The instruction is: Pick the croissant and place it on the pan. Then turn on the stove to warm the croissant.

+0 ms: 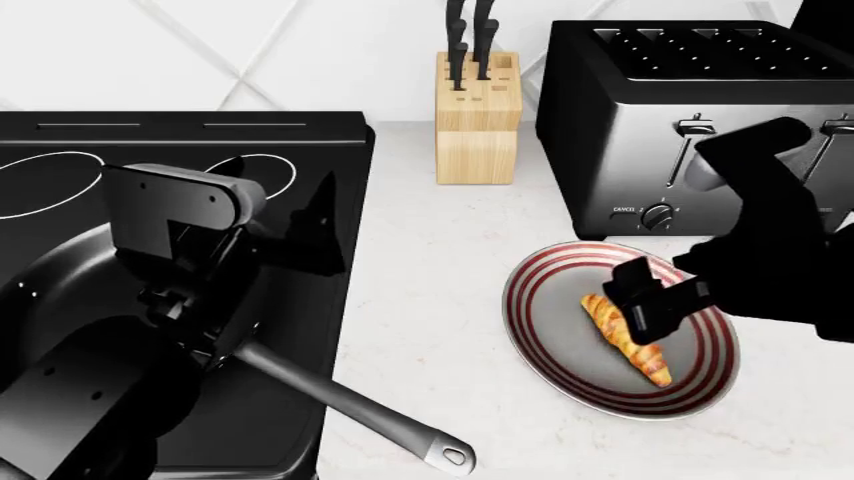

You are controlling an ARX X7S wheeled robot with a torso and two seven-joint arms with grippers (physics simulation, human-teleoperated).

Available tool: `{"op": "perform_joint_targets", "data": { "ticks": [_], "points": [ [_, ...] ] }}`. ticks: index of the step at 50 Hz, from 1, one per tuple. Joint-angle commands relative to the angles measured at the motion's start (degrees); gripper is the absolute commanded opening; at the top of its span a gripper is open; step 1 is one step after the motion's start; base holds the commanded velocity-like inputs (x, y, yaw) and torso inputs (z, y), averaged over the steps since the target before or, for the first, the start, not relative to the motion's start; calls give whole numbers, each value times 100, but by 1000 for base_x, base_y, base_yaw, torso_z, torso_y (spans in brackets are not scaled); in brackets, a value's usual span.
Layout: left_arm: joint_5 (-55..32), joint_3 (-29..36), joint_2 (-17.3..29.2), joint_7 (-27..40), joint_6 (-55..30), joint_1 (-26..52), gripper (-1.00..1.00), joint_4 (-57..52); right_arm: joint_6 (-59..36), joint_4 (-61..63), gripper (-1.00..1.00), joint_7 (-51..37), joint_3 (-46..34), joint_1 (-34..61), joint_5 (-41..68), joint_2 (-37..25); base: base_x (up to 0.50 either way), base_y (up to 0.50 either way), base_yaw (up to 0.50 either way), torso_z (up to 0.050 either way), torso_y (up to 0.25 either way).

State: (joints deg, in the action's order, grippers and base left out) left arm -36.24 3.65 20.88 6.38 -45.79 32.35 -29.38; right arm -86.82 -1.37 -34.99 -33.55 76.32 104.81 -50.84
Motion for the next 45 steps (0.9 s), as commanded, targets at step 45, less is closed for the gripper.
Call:
{"op": "perform_joint_targets", "data": {
  "ticks": [45],
  "points": [
    [-26,99,12,10,155,145,100,365,241,-562,100,1318,-1105,40,-948,213,0,0,0,0,0]
  ]
}}
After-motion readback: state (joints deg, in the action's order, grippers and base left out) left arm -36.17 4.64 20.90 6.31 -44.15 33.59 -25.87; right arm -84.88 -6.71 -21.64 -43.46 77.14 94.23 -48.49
